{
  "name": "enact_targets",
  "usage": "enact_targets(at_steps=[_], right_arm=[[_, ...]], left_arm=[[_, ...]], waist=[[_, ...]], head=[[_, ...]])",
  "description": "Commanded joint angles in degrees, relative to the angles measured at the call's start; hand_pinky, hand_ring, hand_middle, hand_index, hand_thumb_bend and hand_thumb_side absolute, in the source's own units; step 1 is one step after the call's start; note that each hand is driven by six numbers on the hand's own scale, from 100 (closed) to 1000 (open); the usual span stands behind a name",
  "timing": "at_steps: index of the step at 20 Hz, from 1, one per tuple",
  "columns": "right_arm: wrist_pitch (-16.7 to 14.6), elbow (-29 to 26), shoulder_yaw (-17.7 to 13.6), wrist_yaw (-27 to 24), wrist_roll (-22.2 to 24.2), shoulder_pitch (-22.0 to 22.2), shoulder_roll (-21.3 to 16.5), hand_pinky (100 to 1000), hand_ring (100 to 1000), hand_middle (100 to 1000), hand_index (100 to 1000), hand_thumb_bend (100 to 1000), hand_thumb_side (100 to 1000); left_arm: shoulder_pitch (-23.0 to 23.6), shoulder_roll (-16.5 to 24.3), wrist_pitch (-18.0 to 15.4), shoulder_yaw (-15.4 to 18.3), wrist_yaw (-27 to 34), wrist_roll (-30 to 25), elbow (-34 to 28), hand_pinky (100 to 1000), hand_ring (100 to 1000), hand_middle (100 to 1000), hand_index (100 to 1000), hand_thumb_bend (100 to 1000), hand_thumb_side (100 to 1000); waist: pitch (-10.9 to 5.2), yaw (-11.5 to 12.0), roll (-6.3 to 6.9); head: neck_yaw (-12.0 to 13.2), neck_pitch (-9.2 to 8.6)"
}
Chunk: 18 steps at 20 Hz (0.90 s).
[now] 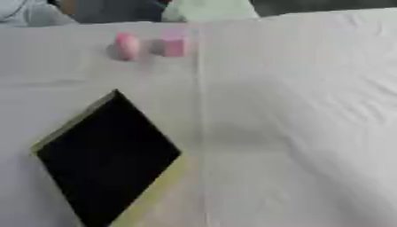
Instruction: Pick up objects on the table and place them in the box.
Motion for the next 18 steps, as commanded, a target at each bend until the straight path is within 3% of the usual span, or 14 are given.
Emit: enact_targets(at_steps=[1, 9, 18], right_arm=[[-0.06, -0.91, -0.05, -0.19, 0.5, -1.02, -1.9, 776, 741, 670, 787, 292, 970], [-0.07, -0.91, 0.51, -0.51, 1.33, -1.7, -2.11, 777, 741, 669, 787, 295, 970], [0.04, -0.91, 0.72, -0.68, 1.65, -1.74, -1.93, 777, 741, 668, 787, 296, 968]], left_arm=[[-3.17, -0.12, -0.88, -0.41, -1.02, -3.69, 3.25, 884, 831, 868, 944, 657, 567], [-9.97, -4.25, -3.46, -2.44, -5.16, -12.45, 11.57, 879, 843, 870, 939, 663, 396], [-13.07, -6.85, -4.47, -3.9, -12.52, -19.43, 15.07, 881, 857, 875, 936, 656, 313]], waist=[[-0.84, -0.17, -0.08], [-0.41, -0.46, 0.0], [-0.5, -0.59, 0.31]], head=[[0.22, -0.86], [0.12, -2.17], [0.09, -1.8]])
